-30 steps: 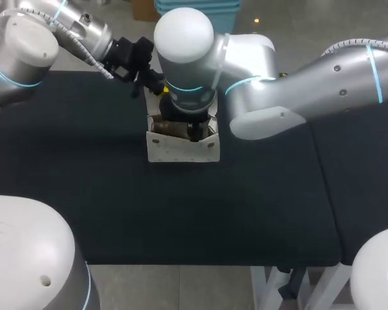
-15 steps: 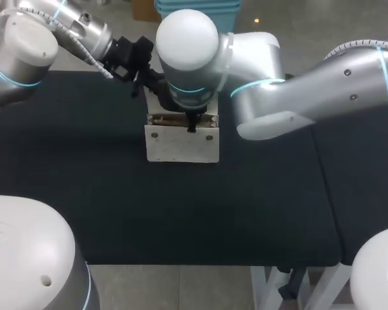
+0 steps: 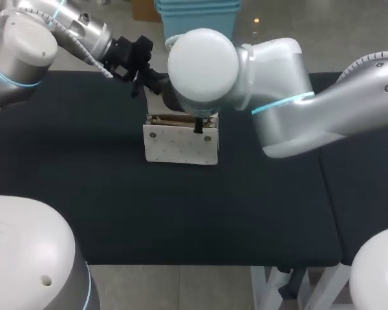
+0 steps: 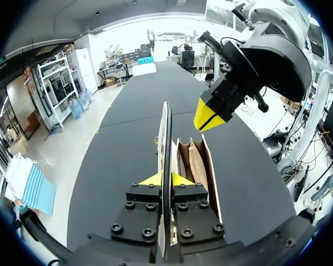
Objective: Pick up the bag, open it, inspect its contents, close it, and place it on the opposite side
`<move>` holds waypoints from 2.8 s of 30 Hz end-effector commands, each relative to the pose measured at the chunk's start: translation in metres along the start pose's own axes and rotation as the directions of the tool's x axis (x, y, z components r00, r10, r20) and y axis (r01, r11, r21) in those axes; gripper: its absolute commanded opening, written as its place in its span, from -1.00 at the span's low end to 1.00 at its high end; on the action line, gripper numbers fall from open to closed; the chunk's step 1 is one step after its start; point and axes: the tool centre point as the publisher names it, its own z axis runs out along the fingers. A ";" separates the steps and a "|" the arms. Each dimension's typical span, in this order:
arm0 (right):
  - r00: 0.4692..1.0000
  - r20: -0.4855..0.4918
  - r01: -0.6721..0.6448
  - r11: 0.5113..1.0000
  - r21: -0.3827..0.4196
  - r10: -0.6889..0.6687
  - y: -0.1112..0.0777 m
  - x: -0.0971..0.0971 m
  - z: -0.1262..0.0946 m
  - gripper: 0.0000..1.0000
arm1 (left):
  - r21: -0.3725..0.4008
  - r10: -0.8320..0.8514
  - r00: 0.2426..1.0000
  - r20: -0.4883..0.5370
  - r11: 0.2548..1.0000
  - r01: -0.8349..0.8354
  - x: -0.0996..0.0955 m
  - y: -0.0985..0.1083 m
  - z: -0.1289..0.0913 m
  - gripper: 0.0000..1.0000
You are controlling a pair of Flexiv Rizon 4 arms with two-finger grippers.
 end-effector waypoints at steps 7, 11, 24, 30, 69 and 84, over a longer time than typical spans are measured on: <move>0.993 0.114 0.000 0.999 -0.038 0.004 -0.021 0.022 -0.044 -1.00 | 0.064 -0.107 0.992 -0.074 0.992 0.111 -0.007 0.001 -0.003 -1.00; 0.993 0.118 0.000 0.999 -0.047 0.005 -0.024 0.033 -0.044 -1.00 | 0.039 -0.120 0.989 -0.085 0.992 0.124 -0.015 0.012 0.011 -1.00; 0.998 0.058 -0.001 0.997 -0.080 0.005 -0.018 0.065 -0.014 -1.00 | -0.058 0.024 0.999 0.049 0.998 -0.021 -0.034 0.052 0.041 -1.00; 1.000 0.026 0.005 0.996 -0.084 -0.003 -0.011 0.076 -0.002 -1.00 | -0.066 0.089 0.995 0.054 0.994 -0.086 -0.024 0.061 0.048 -1.00; 0.994 0.113 0.007 0.997 -0.082 0.002 0.006 0.141 0.055 -0.28 | -0.110 0.180 0.978 0.108 0.979 -0.169 -0.017 0.092 0.062 -1.00; 0.989 0.146 0.013 0.998 -0.060 -0.004 0.010 0.133 0.074 -0.45 | -0.107 0.214 0.974 0.077 0.973 -0.205 -0.015 0.092 0.064 -1.00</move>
